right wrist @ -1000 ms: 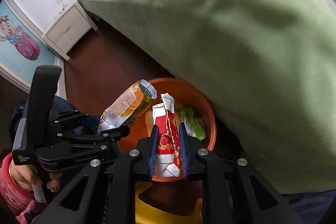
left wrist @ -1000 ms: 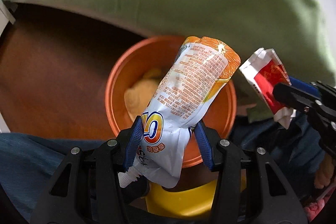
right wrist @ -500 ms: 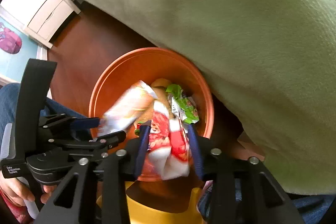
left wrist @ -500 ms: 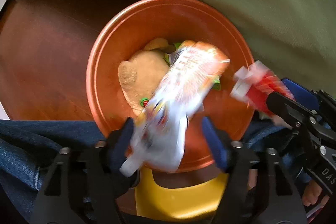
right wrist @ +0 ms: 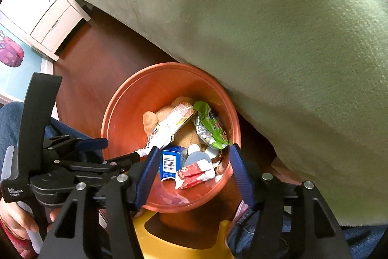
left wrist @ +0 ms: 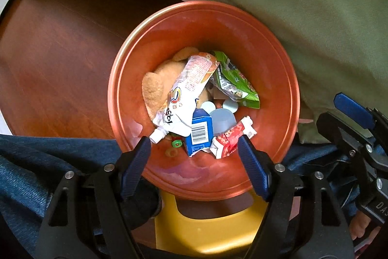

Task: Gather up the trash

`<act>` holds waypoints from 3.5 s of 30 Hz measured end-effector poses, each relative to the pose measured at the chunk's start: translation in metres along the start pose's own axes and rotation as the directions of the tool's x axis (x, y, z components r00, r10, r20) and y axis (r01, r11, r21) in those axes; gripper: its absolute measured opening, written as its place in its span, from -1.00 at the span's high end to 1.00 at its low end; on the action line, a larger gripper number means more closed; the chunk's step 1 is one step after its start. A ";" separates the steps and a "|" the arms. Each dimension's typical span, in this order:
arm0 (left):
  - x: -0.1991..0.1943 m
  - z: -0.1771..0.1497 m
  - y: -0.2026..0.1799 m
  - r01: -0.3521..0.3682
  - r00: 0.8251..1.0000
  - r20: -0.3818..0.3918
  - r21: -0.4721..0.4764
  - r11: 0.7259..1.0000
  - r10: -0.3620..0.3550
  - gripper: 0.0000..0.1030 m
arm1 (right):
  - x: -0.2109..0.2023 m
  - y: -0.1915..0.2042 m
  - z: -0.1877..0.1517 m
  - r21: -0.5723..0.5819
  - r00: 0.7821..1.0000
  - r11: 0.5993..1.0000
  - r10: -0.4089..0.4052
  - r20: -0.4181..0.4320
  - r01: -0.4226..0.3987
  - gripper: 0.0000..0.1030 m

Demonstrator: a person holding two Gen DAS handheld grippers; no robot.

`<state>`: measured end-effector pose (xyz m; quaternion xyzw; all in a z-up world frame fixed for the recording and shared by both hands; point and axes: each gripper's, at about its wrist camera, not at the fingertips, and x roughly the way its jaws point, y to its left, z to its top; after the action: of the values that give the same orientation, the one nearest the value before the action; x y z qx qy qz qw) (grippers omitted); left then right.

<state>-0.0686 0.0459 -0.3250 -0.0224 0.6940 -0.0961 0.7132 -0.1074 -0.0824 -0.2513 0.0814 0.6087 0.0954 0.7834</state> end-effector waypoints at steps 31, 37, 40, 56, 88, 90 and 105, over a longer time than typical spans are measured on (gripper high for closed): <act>-0.257 0.018 -0.035 -0.197 0.688 0.715 0.025 0.980 0.120 -0.69 | -0.227 0.009 0.054 0.007 0.755 0.991 -0.107 0.647 0.135 -0.46; -0.302 0.017 -0.048 -0.206 0.591 0.800 0.023 0.978 0.105 -0.77 | -0.260 0.015 0.061 0.009 0.682 0.987 -0.116 0.722 0.158 -0.73; -0.314 0.018 -0.050 -0.195 0.564 0.820 0.024 0.981 0.092 -0.77 | -0.272 0.019 0.058 0.004 0.647 0.985 -0.118 0.753 0.174 -0.77; -0.371 0.015 -0.061 -0.207 0.431 0.900 0.023 0.978 0.070 -0.77 | -0.310 0.018 0.052 0.046 0.562 0.984 -0.138 0.815 0.174 -0.89; -0.394 0.003 -0.065 -0.202 0.368 0.929 0.026 0.979 0.051 -0.77 | -0.327 0.017 0.044 0.056 0.514 0.979 -0.151 0.844 0.195 -0.89; -0.394 0.002 -0.066 -0.201 0.367 0.929 0.027 0.979 0.050 -0.77 | -0.327 0.016 0.044 0.058 0.512 0.979 -0.153 0.845 0.196 -0.89; -0.397 -0.001 -0.068 -0.204 0.354 0.934 0.028 0.979 0.047 -0.77 | -0.331 0.020 0.043 0.059 0.511 0.977 -0.158 0.845 0.203 -0.89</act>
<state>-0.0845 0.0459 0.0776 0.0302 0.1626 -0.0600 0.9844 -0.1468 -0.1460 0.0743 0.0350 0.1562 -0.0235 0.9868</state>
